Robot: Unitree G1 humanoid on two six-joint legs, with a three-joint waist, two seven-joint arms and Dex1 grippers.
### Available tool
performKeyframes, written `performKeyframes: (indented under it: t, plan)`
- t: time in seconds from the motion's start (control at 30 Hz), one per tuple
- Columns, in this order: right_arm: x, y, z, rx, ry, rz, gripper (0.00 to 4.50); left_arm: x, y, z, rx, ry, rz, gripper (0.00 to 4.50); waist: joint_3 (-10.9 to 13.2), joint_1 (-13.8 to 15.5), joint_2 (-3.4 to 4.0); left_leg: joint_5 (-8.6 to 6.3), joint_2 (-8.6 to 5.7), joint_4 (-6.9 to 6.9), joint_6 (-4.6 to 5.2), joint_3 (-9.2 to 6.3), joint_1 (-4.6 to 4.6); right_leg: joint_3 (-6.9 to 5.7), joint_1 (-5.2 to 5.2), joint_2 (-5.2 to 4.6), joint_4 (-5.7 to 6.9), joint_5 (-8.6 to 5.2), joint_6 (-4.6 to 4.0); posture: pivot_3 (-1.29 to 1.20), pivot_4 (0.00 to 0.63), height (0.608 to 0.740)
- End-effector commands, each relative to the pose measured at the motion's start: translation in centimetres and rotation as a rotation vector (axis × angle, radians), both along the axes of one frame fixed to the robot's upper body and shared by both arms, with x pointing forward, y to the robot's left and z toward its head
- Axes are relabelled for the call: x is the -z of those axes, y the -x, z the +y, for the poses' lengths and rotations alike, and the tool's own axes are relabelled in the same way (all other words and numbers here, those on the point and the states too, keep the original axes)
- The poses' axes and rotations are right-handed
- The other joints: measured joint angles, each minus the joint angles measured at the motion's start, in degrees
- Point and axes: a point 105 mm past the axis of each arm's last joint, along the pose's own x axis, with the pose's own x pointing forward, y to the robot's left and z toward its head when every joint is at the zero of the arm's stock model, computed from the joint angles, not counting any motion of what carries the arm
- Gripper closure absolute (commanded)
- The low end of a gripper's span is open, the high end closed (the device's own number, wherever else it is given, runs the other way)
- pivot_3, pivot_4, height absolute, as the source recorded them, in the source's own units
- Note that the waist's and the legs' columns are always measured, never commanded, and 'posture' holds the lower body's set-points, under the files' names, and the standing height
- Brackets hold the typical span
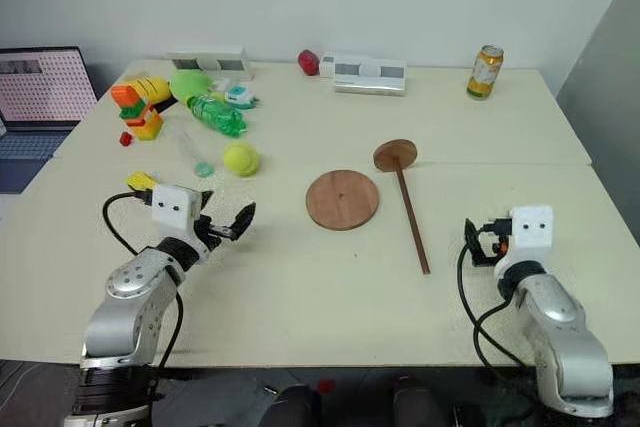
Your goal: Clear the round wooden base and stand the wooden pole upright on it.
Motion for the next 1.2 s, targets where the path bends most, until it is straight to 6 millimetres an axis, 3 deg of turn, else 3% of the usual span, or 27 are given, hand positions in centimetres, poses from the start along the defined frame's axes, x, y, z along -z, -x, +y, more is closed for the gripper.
performKeyframes:
  t: [0.03,0.17,0.37,0.5,0.7,1.2]
  plan:
    - [-3.7,-1.1,2.7,-0.241,-0.034,0.122,0.05,-2.9,2.3,-4.4,0.424,-0.084,-0.016,0.0,0.2,-0.4,0.12,0.0,0.02,0.02,0.0,0.0,0.0,-0.01,0.01,0.03,0.02,0.0,-0.01,0.0,0.15,0.74]
    - [-5.1,-3.7,4.7,-0.308,-0.098,0.413,0.05,-4.0,4.4,-7.0,0.718,-0.147,0.009,0.0,0.4,-1.0,0.32,-0.02,0.02,-0.06,0.04,-0.09,0.0,-0.11,0.04,0.07,-0.12,-0.03,-0.11,0.0,0.15,0.74]
    - [-4.5,-5.0,6.0,-0.346,-0.044,0.644,0.05,-4.0,6.8,-8.2,0.896,-0.19,0.055,0.0,0.3,-1.1,0.31,-0.03,0.02,-0.21,0.09,-0.18,-0.66,-0.26,-0.48,0.03,-0.32,-0.08,-0.17,0.0,0.15,0.74]
    - [-3.4,-5.5,7.3,-0.364,-0.014,0.772,0.05,-4.8,7.0,-8.1,0.85,-0.148,-0.009,0.0,0.4,-1.2,0.32,-0.01,-0.01,0.01,0.05,-0.13,-1.04,-0.24,-0.85,-0.05,-0.2,-0.08,-0.16,0.0,0.15,0.74]
    - [-1.7,-5.7,7.5,-0.338,0.033,0.842,0.05,-4.7,7.5,-8.6,0.795,-0.113,-0.03,0.0,0.4,-1.2,0.32,-0.04,0.0,0.08,0.11,-0.17,-0.94,-0.22,-0.85,-0.02,0.09,-0.08,-0.16,0.0,0.15,0.74]
    - [0.7,-8.4,9.3,-0.302,0.041,0.837,0.05,-4.5,8.2,-8.5,0.761,-0.112,-0.021,0.0,0.3,-1.6,0.31,-0.04,0.0,0.1,0.09,-0.15,-0.88,-0.2,-0.85,0.0,0.17,-0.08,-0.16,0.0,0.15,0.74]
